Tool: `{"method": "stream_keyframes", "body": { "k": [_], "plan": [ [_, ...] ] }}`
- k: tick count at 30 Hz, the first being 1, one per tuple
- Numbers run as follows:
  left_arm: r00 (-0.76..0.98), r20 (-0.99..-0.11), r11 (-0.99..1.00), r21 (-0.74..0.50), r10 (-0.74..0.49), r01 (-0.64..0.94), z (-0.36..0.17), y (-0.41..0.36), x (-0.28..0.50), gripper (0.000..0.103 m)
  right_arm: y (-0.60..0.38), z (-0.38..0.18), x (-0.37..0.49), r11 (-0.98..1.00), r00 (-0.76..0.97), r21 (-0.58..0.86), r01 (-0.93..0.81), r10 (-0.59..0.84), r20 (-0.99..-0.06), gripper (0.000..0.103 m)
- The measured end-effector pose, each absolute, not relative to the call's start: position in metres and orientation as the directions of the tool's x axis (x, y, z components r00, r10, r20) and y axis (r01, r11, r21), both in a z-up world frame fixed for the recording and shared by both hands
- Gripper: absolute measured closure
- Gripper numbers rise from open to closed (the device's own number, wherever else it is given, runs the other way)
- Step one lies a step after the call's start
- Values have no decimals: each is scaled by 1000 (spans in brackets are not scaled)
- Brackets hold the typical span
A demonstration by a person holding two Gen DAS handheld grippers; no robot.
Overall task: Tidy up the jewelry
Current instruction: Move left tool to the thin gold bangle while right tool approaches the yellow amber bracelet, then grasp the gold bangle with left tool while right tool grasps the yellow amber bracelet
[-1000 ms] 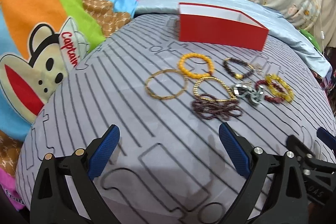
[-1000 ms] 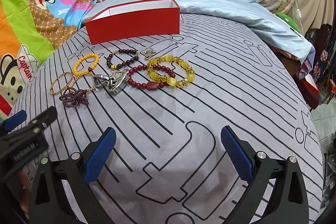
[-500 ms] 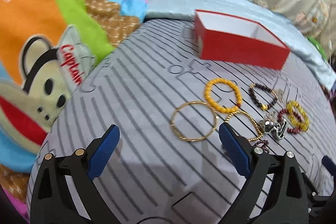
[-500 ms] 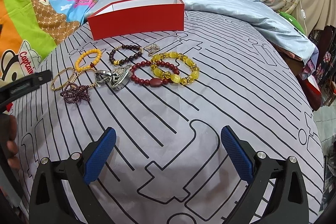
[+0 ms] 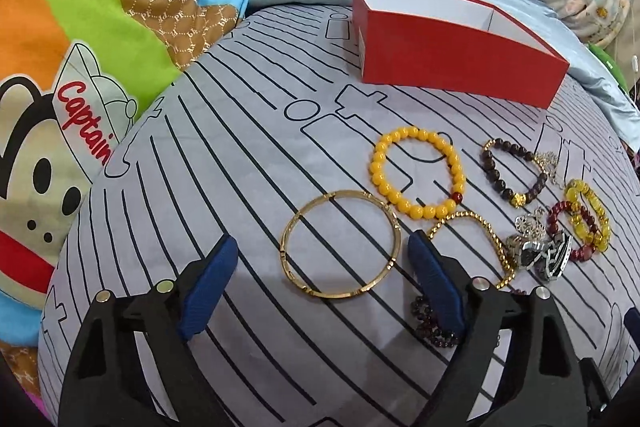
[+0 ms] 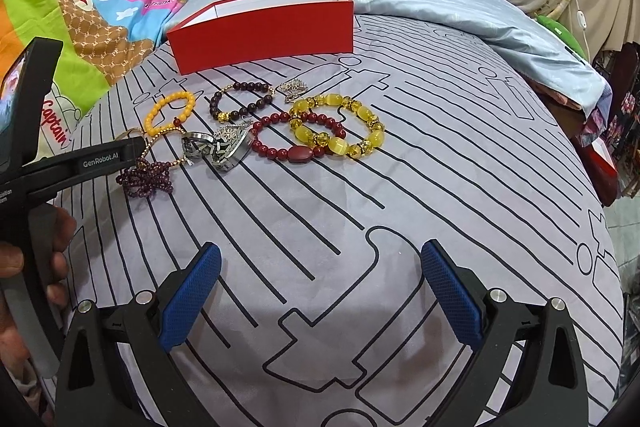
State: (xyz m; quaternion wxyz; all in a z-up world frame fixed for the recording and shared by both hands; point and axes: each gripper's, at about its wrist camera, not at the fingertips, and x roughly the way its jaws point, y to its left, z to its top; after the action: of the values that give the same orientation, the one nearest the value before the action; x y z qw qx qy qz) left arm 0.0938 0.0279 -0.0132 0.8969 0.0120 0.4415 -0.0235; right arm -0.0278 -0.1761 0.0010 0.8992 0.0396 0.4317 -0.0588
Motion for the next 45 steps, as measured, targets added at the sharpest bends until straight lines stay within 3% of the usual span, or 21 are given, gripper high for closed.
{"method": "stream_keyframes", "body": {
  "k": [8, 22, 30, 40, 45],
  "plan": [
    [626, -778, 997, -15, -57, 72, -10, 28, 93, 46, -176, 0, -26, 991, 614, 23, 135, -65, -786, 7],
    [630, -773, 997, -35, -69, 67, -9, 28, 88, 46, -208, 25, 5, 982, 661, 79, 174, -58, -748, 9],
    [629, -774, 997, -34, -68, 67, -9, 28, 89, 46, -221, 25, 41, 981, 657, 60, 186, -79, -750, 36],
    [629, -775, 997, -33, -68, 67, -10, 28, 89, 46, -230, 9, 63, 979, 616, 73, 192, -63, -785, 79],
    [628, -775, 997, -31, -67, 68, -10, 29, 90, 46, -228, 1, 64, 982, 605, 41, 185, -81, -792, 86]
  ]
}}
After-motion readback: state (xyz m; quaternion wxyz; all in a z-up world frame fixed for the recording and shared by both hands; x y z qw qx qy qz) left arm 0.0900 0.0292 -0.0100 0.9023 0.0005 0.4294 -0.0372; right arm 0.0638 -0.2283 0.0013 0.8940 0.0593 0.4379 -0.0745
